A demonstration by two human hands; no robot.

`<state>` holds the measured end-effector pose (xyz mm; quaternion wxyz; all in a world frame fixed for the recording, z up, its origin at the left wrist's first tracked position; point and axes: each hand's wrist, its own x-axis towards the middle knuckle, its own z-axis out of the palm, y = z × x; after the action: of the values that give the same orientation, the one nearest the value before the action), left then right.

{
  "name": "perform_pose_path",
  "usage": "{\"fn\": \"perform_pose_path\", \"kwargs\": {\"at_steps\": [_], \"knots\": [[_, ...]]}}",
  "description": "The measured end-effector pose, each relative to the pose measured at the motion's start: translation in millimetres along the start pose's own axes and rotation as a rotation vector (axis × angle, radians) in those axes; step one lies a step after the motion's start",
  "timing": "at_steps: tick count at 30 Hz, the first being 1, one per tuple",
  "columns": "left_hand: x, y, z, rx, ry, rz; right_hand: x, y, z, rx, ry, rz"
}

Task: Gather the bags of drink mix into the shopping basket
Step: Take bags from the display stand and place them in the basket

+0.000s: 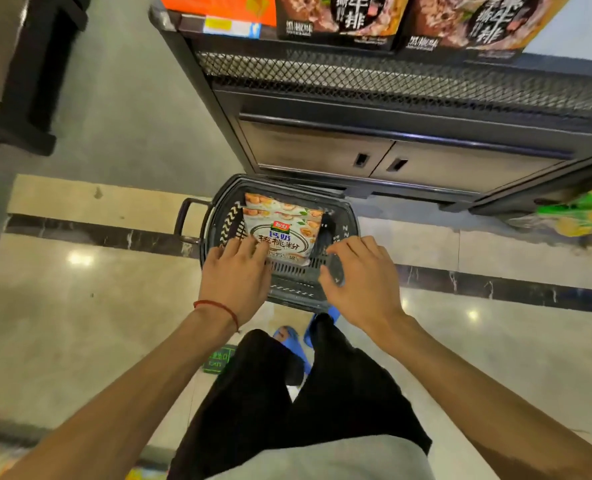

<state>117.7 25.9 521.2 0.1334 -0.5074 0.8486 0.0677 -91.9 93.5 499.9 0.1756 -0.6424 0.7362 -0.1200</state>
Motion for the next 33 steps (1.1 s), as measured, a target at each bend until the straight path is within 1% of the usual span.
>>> {"fn": "perform_pose_path", "kwargs": {"at_steps": [6, 9, 12, 17, 20, 23, 26, 28, 30, 33], "knots": [[43, -37, 61, -0.021, -0.095, 0.037, 34, -2, 59, 0.025, -0.044, 0.142], [65, -56, 106, -0.053, -0.190, 0.065, 46, -1, 109, 0.073, -0.037, 0.267], [81, -73, 157, -0.102, -0.254, 0.057, 54, -1, 166, 0.161, 0.016, 0.378], [108, -90, 239, -0.160, -0.345, 0.052, 61, 4, 256, 0.189, -0.095, 0.535], [127, -95, 289, -0.181, -0.421, 0.046, 66, 16, 309, 0.212, -0.160, 0.578], [144, -99, 335, -0.218, -0.479, 0.002, 71, 36, 357, 0.258, -0.196, 0.622], [163, -103, 379, -0.253, -0.529, -0.063, 81, 57, 403, 0.365, -0.176, 0.680], [177, -107, 412, -0.324, -0.581, -0.154, 92, 71, 429, 0.456, -0.159, 0.764], [194, -112, 446, -0.464, -0.598, -0.304, 105, 88, 456, 0.530, -0.154, 0.836], [221, -117, 489, -0.706, -0.540, -0.536, 122, 113, 498, 0.625, -0.132, 0.917]]}}
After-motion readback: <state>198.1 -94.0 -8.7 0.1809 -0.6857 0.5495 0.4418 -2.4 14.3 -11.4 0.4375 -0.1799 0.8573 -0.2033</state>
